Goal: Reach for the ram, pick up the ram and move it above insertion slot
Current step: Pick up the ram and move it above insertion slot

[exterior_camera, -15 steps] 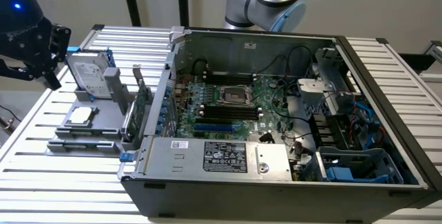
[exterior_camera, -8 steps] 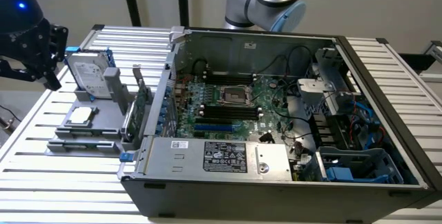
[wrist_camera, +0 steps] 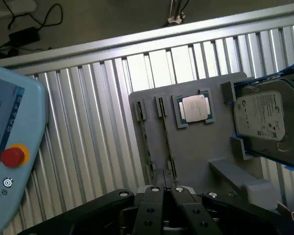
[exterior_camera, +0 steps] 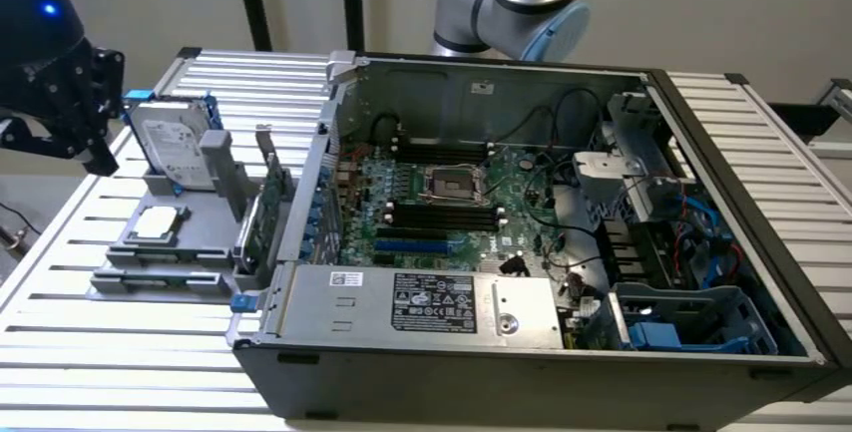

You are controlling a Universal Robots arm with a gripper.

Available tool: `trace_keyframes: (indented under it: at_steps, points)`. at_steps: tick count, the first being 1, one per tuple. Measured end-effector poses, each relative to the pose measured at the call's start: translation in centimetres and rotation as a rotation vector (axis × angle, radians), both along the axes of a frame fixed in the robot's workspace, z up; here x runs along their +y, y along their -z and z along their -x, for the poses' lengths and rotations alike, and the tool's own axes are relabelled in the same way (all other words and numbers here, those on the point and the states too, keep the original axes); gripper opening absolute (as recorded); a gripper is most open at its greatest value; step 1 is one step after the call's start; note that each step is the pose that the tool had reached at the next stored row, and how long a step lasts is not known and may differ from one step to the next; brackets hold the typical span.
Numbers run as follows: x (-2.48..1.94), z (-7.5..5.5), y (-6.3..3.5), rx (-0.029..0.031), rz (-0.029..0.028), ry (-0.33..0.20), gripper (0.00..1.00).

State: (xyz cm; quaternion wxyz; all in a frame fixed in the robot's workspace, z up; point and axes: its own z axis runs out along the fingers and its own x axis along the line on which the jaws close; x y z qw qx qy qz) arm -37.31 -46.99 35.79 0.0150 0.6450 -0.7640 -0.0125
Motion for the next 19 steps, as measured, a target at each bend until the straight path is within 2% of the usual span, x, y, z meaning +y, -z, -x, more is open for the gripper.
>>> trace_keyframes:
  at_steps: [5, 12, 13, 15, 16, 19]
  points:
    - [0.00, 0.00, 0.08, 0.0001, 0.0000, -0.089, 0.11]
    - [0.01, 0.00, 0.11, -0.0001, -0.0001, -0.095, 0.12]
    - [0.01, 0.00, 0.11, -0.0001, -0.0001, -0.096, 0.24]
    - [0.02, 0.00, 0.14, -0.0001, -0.0001, -0.096, 0.24]
    - [0.02, -0.01, 0.17, -0.0002, -0.0002, -0.096, 0.31]
    - [0.01, 0.00, 0.48, -0.0020, -0.0003, -0.097, 0.31]
